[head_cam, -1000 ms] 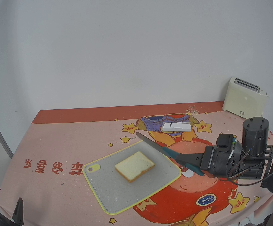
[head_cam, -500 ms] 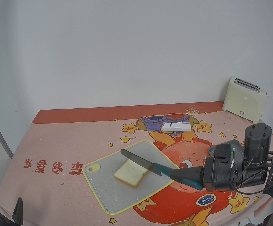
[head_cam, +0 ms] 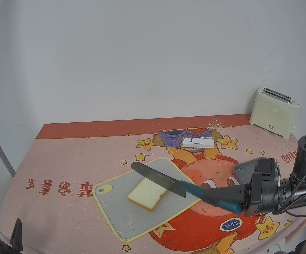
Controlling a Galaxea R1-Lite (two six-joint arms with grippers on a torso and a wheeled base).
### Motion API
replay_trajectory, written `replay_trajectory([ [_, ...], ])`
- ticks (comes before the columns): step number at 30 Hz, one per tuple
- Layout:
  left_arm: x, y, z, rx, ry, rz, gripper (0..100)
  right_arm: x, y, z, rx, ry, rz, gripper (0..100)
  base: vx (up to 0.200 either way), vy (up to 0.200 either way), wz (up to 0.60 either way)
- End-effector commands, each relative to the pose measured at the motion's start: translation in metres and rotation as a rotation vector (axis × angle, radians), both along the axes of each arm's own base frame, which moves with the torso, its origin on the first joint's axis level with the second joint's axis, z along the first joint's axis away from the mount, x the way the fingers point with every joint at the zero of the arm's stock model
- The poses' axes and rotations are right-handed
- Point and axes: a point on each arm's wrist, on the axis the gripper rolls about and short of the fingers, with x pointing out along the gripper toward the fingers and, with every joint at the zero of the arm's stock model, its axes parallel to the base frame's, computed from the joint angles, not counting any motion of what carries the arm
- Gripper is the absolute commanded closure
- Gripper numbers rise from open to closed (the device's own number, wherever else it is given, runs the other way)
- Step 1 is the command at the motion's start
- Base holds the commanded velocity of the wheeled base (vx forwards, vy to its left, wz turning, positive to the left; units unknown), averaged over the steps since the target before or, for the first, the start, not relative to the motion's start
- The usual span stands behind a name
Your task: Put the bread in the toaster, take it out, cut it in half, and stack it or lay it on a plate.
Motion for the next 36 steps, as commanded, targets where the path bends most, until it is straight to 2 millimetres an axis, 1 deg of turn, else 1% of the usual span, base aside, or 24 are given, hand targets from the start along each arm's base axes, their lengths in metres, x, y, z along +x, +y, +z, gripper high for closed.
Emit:
replay_trajectory([
  [1,-0.006,0.000,0.066,-0.035,-0.381,0.016,0,0.000,-0.001,0.000,0.003,0.004,-0.004,100,0.000,0.000,0.00],
  [3,-0.001,0.000,0.074,-0.011,-0.356,0.003,0,-0.001,0.000,0.000,0.004,0.002,0.002,100,0.000,0.000,0.00],
  [5,0.003,0.000,0.080,0.000,-0.342,-0.055,0,-0.002,0.001,-0.001,0.017,-0.010,0.008,100,0.000,0.000,0.00],
  [7,0.003,0.000,0.080,0.000,-0.342,-0.055,0,-0.002,0.001,-0.001,0.017,-0.010,0.008,100,0.000,0.000,0.00],
  [8,0.027,-0.002,0.094,0.000,-0.232,-0.185,0,-0.005,0.000,-0.001,0.043,-0.029,0.012,100,0.000,0.000,0.00],
  [10,0.049,-0.006,0.112,-0.006,-0.176,-0.255,0,-0.005,-0.001,-0.002,0.060,-0.046,0.008,100,0.000,0.000,0.00],
  [11,0.052,-0.007,0.116,-0.009,-0.171,-0.269,0,-0.005,-0.001,-0.003,0.058,-0.044,0.008,100,0.000,0.000,0.00],
  [12,0.067,-0.013,0.127,-0.020,-0.134,-0.317,0,-0.003,0.001,-0.006,0.054,-0.041,0.005,100,0.000,0.000,0.00],
  [13,0.080,-0.018,0.132,-0.026,-0.096,-0.352,0,-0.002,0.002,-0.008,0.051,-0.037,0.007,100,0.000,0.000,0.00],
  [15,0.102,-0.029,0.136,-0.022,-0.025,-0.415,0,0.000,0.003,-0.011,0.046,-0.033,0.006,100,0.000,0.000,0.00],
  [19,0.133,-0.052,0.139,-0.015,0.046,-0.513,0,0.003,0.004,-0.015,0.045,-0.041,0.001,100,0.000,0.000,0.00],
  [22,0.146,-0.062,0.140,-0.018,0.083,-0.557,0,0.002,0.003,-0.016,0.054,-0.050,-0.001,100,0.000,0.000,0.00],
  [23,0.157,-0.068,0.138,-0.012,0.112,-0.584,0,0.001,0.003,-0.016,0.053,-0.049,0.003,100,0.000,0.000,0.00],
  [24,0.172,-0.076,0.132,-0.002,0.161,-0.609,0,0.000,0.004,-0.017,0.053,-0.050,0.008,100,0.000,0.000,0.00],
  [25,0.172,-0.076,0.132,-0.002,0.161,-0.609,0,0.000,0.004,-0.017,0.053,-0.050,0.008,100,0.000,0.000,0.00],
  [26,0.183,-0.082,0.127,0.004,0.199,-0.632,0,0.001,0.005,-0.019,0.046,-0.045,0.011,100,0.000,0.000,0.00],
  [29,0.194,-0.087,0.124,0.006,0.223,-0.645,0,0.001,0.006,-0.020,0.042,-0.040,0.011,100,0.000,0.000,0.00],
  [31,0.211,-0.096,0.119,0.009,0.258,-0.650,0,0.002,0.006,-0.022,0.036,-0.036,0.011,100,0.000,0.000,0.00],
  [32,0.216,-0.098,0.117,0.011,0.260,-0.652,0,0.003,0.007,-0.023,0.032,-0.031,0.010,100,0.000,0.000,0.00],
  [34,0.227,-0.114,0.114,0.009,0.238,-0.689,0,0.006,0.010,-0.031,0.008,-0.009,0.011,100,0.000,0.000,0.00],
  [36,0.234,-0.124,0.109,0.009,0.221,-0.708,0,0.008,0.012,-0.033,0.002,-0.002,0.009,100,0.000,0.000,0.00],
])
